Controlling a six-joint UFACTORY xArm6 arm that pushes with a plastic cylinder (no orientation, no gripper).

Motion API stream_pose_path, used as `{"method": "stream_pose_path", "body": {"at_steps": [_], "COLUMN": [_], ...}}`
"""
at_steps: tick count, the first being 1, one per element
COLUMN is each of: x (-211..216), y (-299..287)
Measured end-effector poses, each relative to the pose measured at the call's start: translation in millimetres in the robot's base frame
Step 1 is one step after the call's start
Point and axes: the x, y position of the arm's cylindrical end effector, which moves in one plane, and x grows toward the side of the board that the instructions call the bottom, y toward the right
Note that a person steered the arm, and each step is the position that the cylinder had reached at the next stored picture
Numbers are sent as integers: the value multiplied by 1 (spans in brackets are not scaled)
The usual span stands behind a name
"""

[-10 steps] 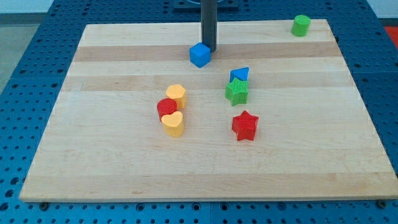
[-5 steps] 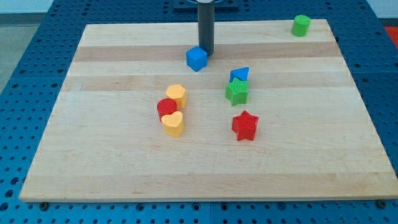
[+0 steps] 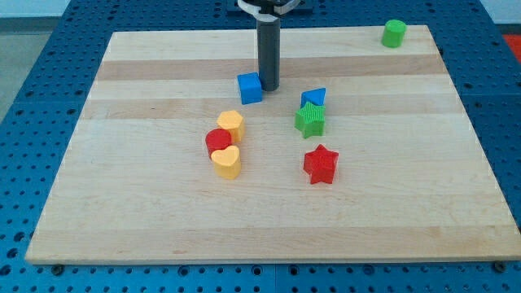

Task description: Move the blue cube towards the center

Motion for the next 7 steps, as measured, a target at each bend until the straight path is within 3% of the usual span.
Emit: {"method": "stream_pose_path", "body": {"at_steps": [7], "x": [-1], "y": [-10]}}
